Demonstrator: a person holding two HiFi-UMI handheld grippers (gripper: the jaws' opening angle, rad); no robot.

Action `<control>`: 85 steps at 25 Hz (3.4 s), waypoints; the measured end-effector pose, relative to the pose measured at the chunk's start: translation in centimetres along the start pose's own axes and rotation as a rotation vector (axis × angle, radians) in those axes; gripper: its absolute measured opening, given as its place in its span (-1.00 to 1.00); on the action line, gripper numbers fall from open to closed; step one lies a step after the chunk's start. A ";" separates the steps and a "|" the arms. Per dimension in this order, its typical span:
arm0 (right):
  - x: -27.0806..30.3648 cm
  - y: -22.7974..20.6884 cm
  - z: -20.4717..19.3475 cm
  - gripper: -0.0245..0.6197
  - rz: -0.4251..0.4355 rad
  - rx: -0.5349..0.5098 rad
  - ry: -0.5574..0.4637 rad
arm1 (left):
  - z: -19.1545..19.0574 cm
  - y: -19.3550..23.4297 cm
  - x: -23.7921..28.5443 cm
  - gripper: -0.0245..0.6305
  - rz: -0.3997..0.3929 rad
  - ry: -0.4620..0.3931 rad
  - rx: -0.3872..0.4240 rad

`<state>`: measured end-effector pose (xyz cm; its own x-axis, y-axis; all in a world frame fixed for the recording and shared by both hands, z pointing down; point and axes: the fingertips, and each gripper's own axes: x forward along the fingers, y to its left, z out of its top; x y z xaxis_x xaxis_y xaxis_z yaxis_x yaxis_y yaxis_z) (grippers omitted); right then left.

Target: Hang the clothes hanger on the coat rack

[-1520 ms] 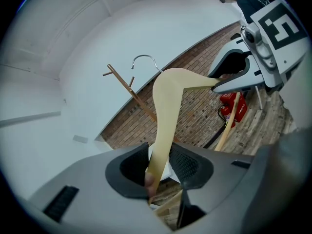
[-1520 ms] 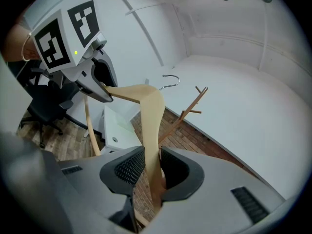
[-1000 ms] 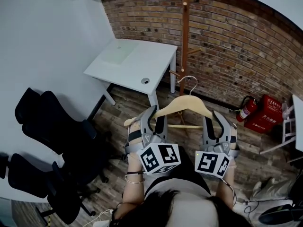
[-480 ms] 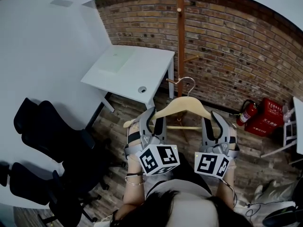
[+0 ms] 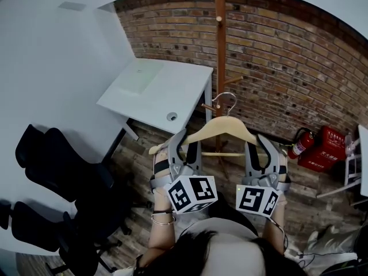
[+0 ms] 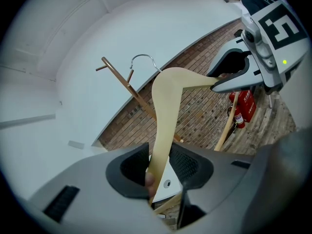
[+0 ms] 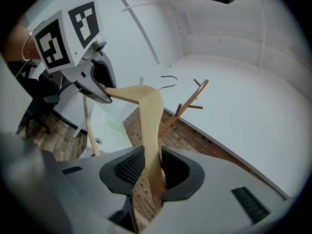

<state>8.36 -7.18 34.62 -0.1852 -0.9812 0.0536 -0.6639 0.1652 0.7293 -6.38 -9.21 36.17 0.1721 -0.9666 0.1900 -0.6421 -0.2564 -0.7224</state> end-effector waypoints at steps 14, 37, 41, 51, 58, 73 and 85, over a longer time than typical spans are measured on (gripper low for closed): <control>5.4 -1.6 -0.4 -0.56 0.004 0.001 -0.024 | 0.7 1.6 5.1 -0.52 0.015 0.001 0.008; 11.9 -5.5 -0.8 -0.55 0.028 0.003 -0.087 | 3.3 3.8 11.3 -0.52 0.056 0.012 0.012; 13.2 -6.2 -0.8 -0.56 0.037 0.008 -0.099 | 3.8 4.4 12.4 -0.52 0.067 0.016 0.020; 15.5 -7.1 0.3 -0.55 0.054 0.008 -0.144 | 4.6 6.4 13.8 -0.52 0.109 0.026 -0.012; 17.0 -6.7 1.0 -0.56 0.052 0.011 -0.144 | 4.1 7.7 14.9 -0.52 0.108 0.023 -0.013; 20.6 -7.7 2.3 -0.56 0.000 0.015 -0.117 | 4.5 10.5 18.7 -0.52 0.083 -0.037 -0.006; 22.6 -8.8 2.3 -0.55 -0.026 0.022 -0.120 | 5.5 11.6 21.0 -0.52 0.079 -0.077 -0.010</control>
<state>8.34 -30.56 27.79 -0.2526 -0.9664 -0.0482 -0.6854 0.1435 0.7139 -6.14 -32.48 28.14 0.1773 -0.9808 0.0813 -0.6630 -0.1801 -0.7266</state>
